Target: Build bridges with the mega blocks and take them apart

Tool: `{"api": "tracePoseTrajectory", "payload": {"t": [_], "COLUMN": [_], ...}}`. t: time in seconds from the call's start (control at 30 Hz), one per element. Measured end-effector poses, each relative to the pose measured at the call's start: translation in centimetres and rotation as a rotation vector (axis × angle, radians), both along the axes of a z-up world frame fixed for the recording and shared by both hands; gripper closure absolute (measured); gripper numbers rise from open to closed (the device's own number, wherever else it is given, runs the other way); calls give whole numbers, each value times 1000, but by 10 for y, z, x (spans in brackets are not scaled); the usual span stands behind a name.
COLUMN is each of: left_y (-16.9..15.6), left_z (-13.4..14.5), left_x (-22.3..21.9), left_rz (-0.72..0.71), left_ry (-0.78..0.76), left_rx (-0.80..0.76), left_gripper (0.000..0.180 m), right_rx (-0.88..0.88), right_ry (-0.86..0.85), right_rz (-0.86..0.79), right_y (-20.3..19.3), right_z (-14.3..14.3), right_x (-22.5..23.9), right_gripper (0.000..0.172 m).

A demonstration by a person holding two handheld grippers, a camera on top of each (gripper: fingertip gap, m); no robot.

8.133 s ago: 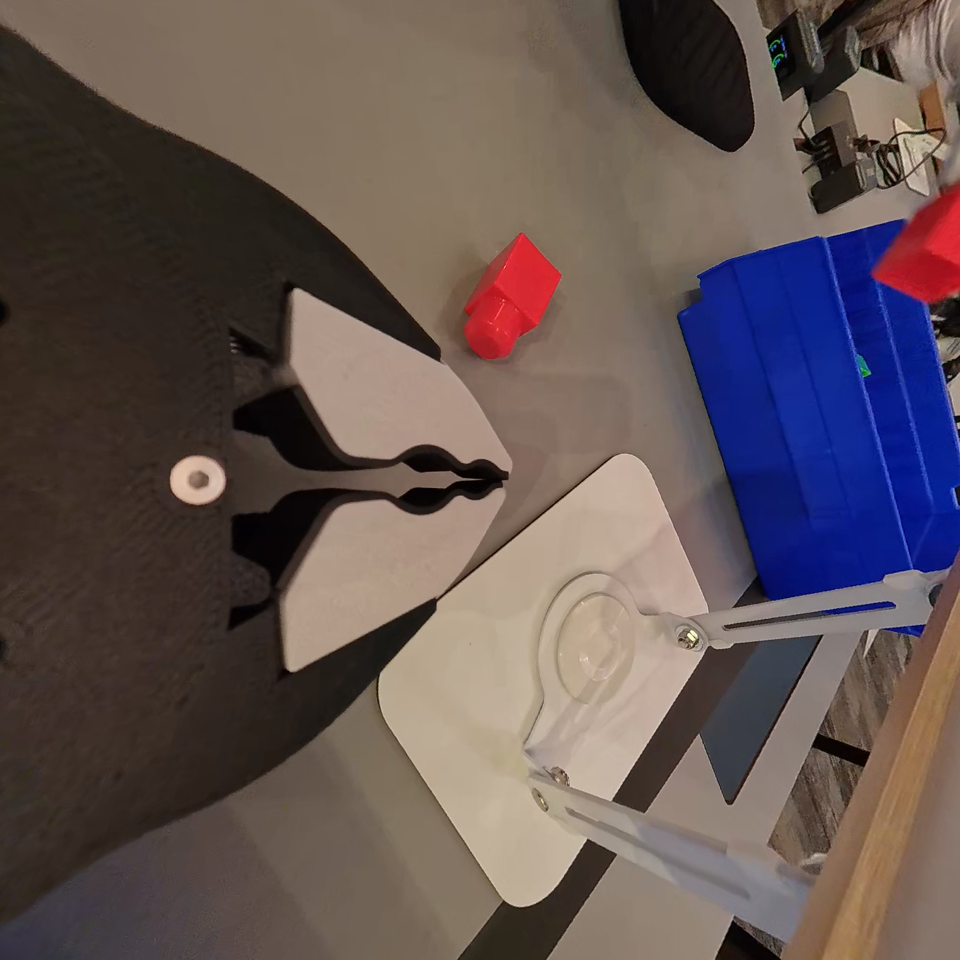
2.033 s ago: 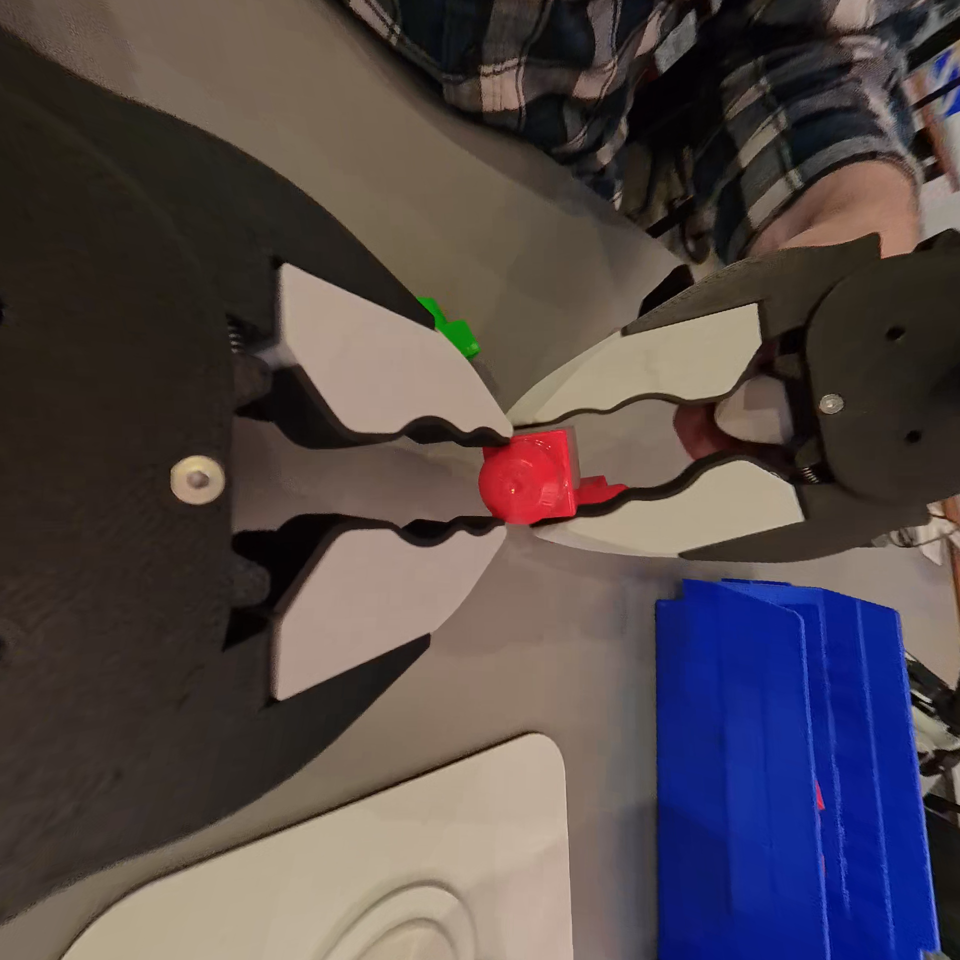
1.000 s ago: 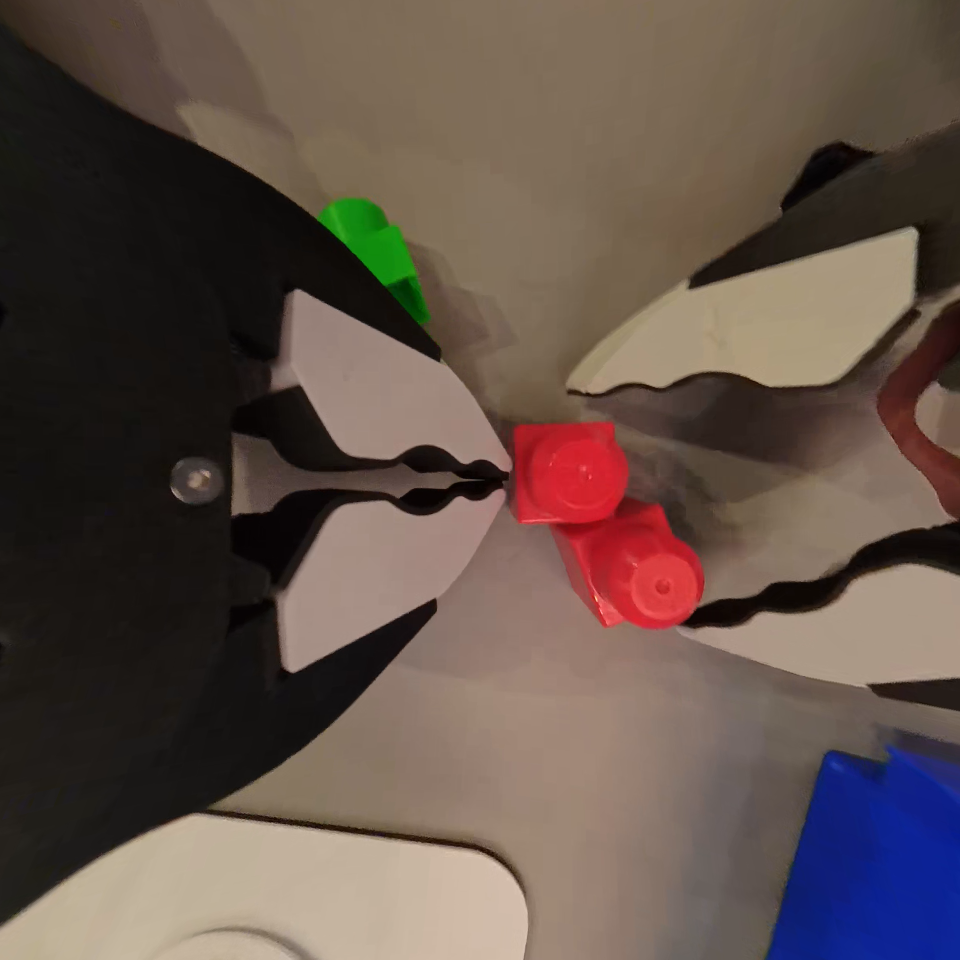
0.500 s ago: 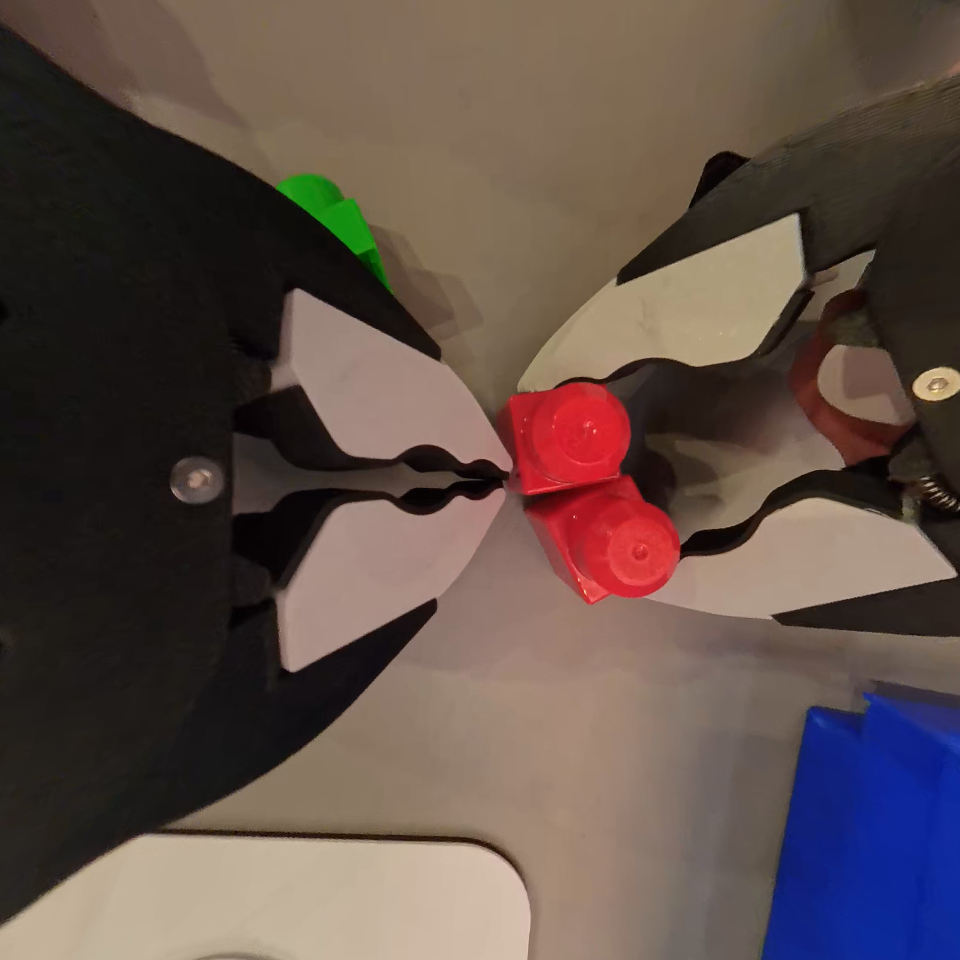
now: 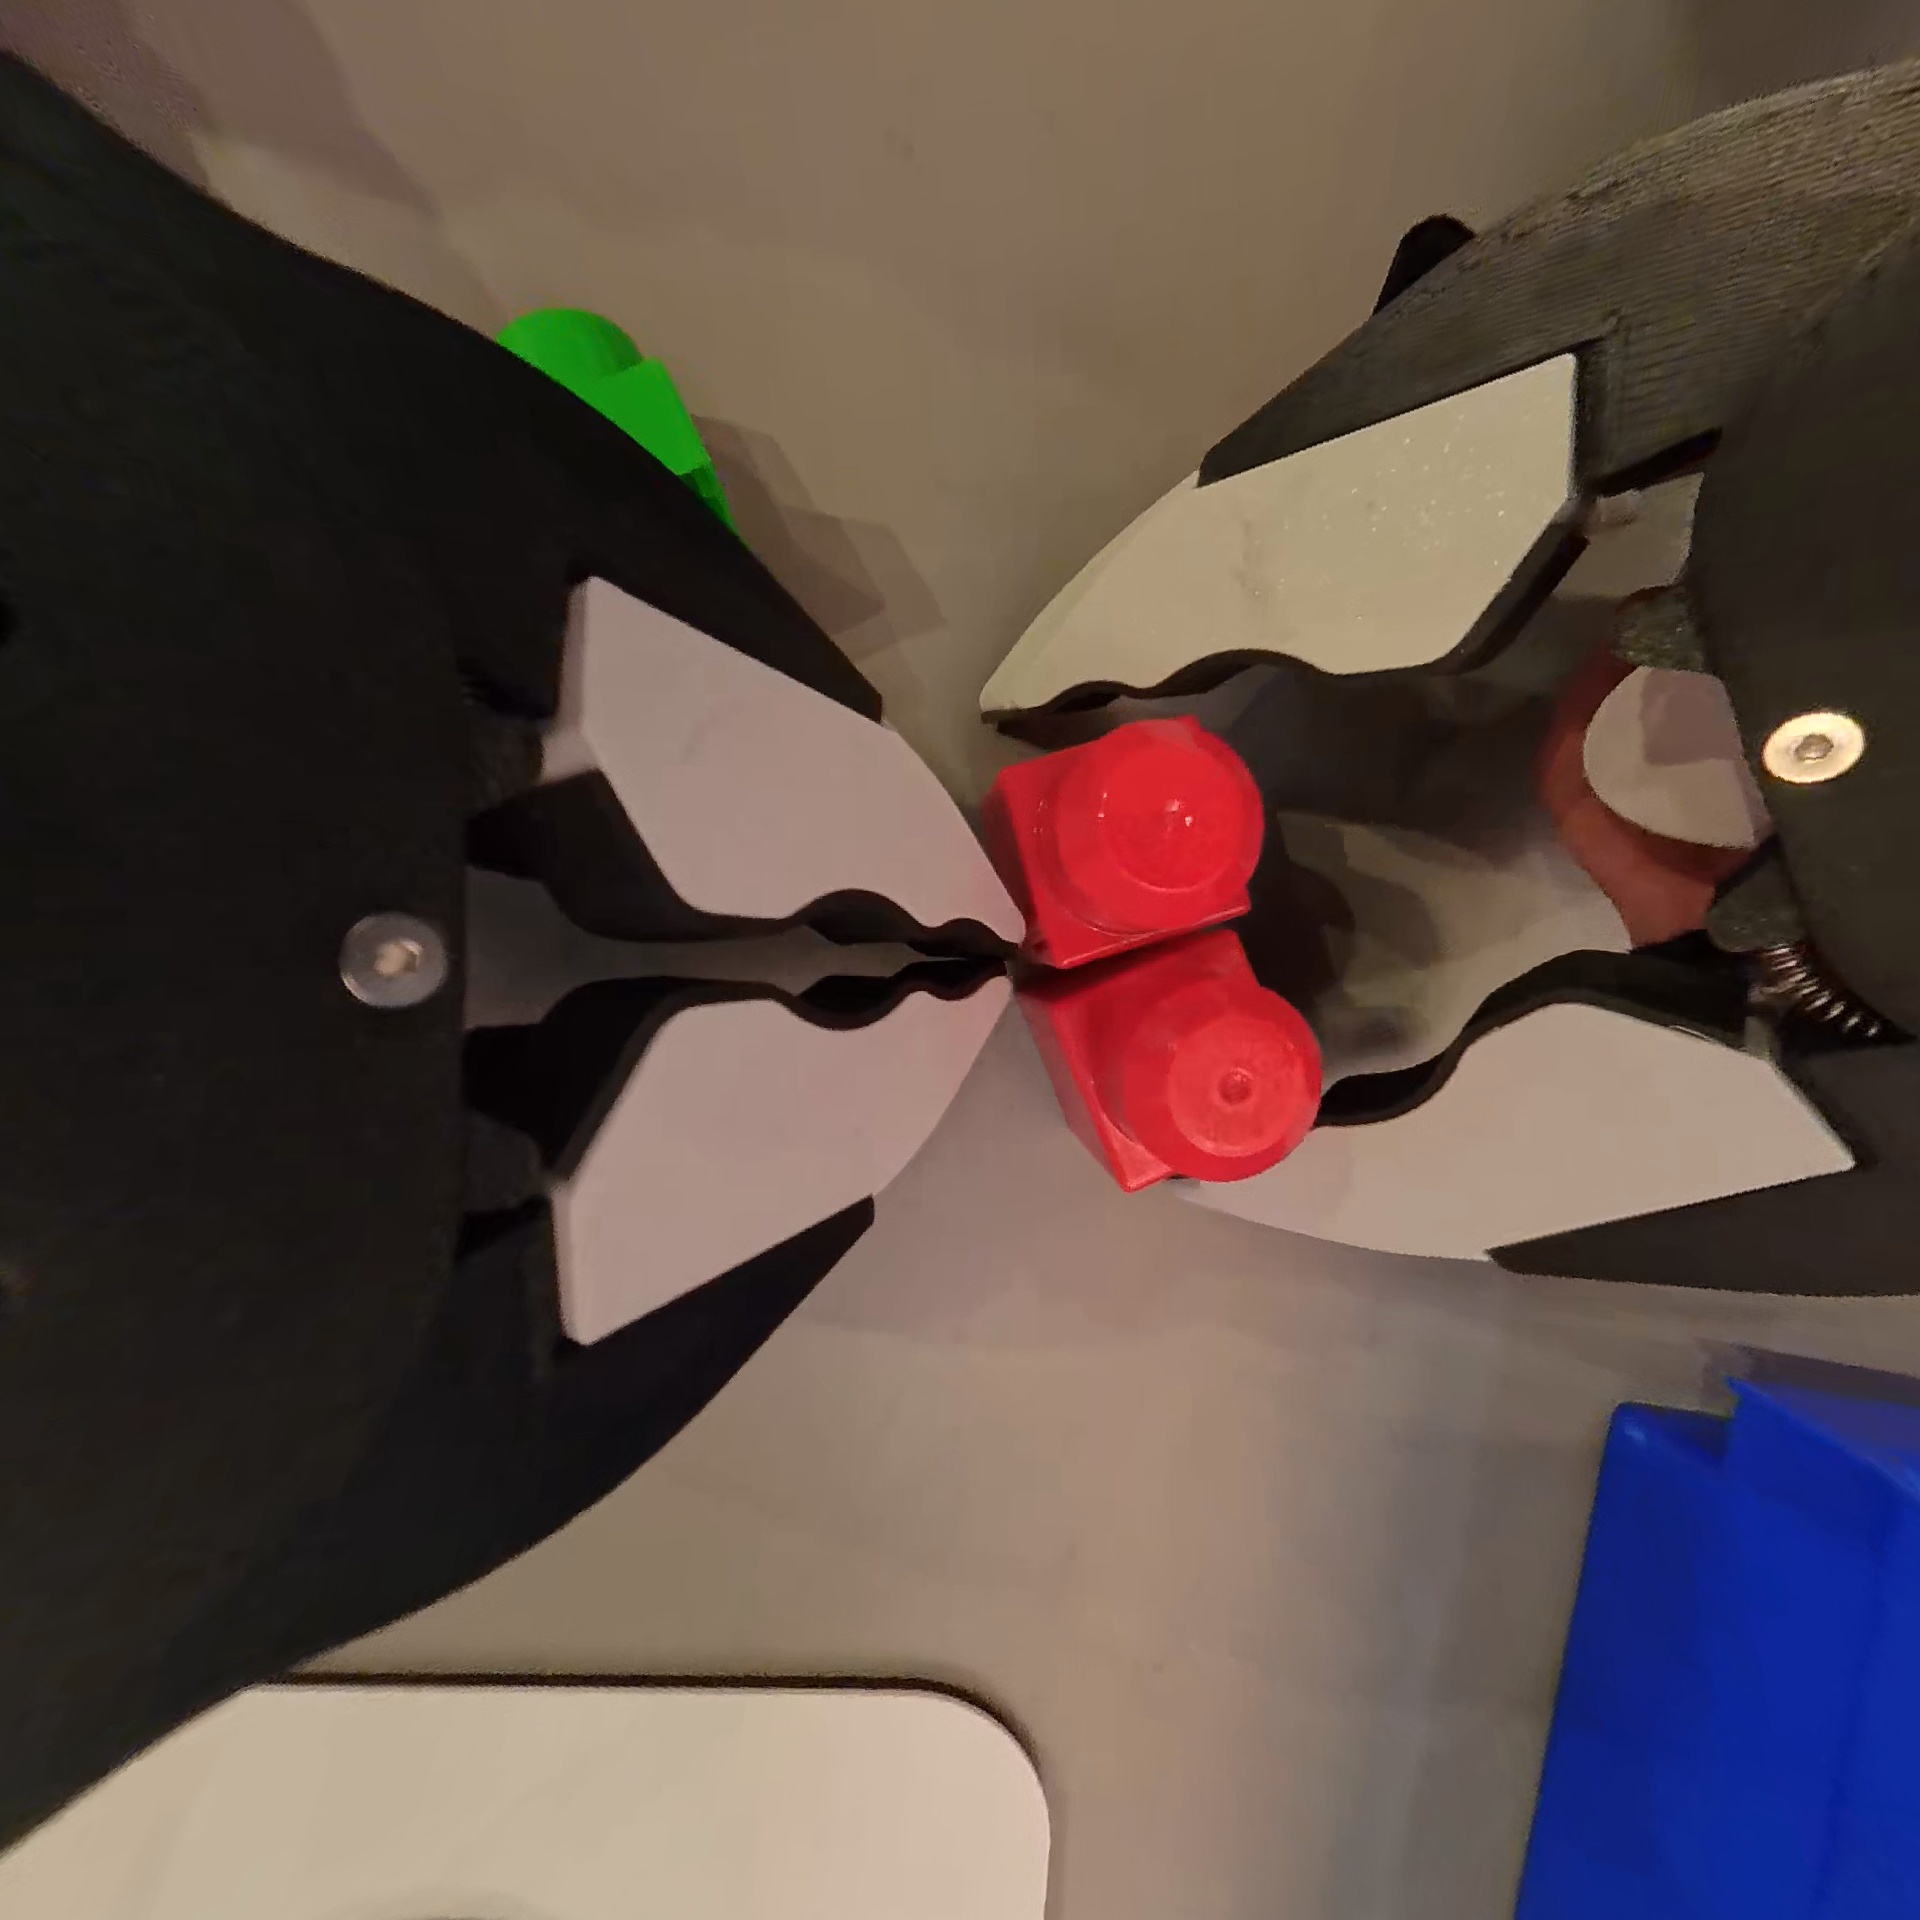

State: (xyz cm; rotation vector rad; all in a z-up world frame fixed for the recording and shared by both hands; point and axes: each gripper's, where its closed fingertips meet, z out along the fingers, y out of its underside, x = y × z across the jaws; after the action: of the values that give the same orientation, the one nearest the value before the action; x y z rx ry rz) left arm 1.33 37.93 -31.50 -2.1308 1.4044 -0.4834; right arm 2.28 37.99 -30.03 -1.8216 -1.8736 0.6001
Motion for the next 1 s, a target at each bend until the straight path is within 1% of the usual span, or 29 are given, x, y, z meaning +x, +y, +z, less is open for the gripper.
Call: {"api": "tracePoseTrajectory", "payload": {"t": [0.1,0.27,0.3,0.37,0.47,0.63,0.77,0.9,1.0], "left_y": [3,7,8,9,10,10,9,5,4], "left_z": [1,2,3,3,2,3,3,2,2], "left_x": [2,2,0,-2,-4,-5,-4,-1,1], "left_rz": [3,-1,5,6,13,10,-7,-36,-45], "left_ry": [-17,-30,-36,-37,-39,-44,-42,-46,-45], "left_rx": [14,26,29,38,31,34,38,25,28], "left_gripper": [93,97,102,102,102,102,101,101,100], "right_rx": [-1,3,1,-29,-19,-35,-13,9,2], "right_ry": [6,3,9,37,27,61,56,75,68], "right_rz": [-6,-14,-15,-12,-11,-66,-131,-180,-156], "right_y": [1,4,4,1,4,18,28,35,31], "right_z": [1,0,1,4,5,15,12,10,5], "right_x": [-1,3,3,1,4,13,16,7,-2], "right_gripper": [172,172,172,172,171,168,168,169,172]}}
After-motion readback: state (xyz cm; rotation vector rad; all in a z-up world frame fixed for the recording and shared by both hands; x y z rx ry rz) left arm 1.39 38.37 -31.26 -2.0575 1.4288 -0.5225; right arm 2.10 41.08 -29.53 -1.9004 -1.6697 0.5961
